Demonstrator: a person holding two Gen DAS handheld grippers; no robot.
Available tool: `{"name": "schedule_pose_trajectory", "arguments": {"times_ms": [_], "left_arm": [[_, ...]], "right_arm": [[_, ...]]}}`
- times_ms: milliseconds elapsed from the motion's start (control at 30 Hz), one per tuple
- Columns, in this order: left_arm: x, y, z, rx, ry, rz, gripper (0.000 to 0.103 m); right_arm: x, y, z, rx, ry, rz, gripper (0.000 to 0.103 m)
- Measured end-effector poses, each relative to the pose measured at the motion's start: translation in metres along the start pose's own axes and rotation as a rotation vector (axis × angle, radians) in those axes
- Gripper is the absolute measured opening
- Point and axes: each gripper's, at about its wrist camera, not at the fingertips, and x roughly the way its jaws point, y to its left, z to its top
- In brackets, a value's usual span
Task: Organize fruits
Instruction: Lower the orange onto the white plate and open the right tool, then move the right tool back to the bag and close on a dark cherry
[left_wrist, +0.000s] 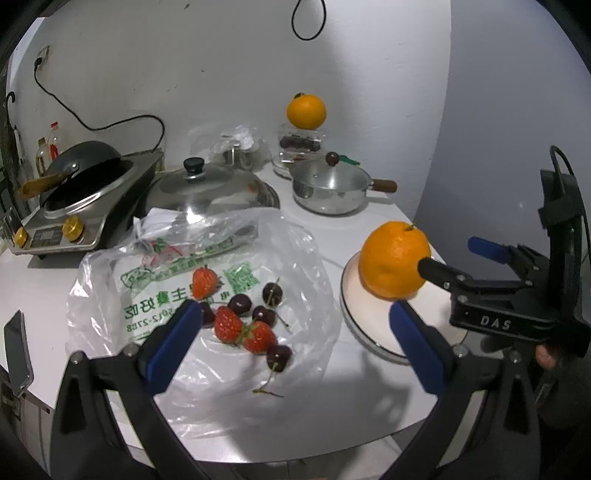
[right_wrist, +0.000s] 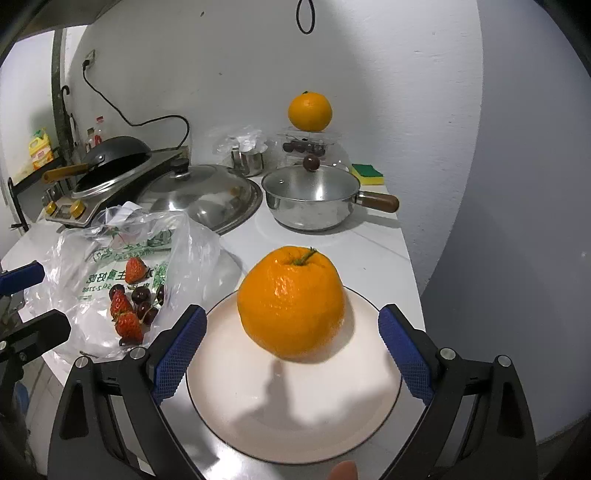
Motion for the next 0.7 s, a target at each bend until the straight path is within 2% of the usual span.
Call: {"name": "schedule_pose_trajectory", "arguments": {"times_ms": [400,700], "left_arm": [[-0.018,0.010,-0.009,0.004,-0.017,-0.006,0.102],[-0.025,0.035,-0.019,-0.010,-0.016,0.014,0.102]], "right_arm": [[-0.016,0.005,-0.008,0.008,-0.005,-0.017,0.096],[-0.021,0.029,-0.009,0.002,0.002,0.018,0.096]]}}
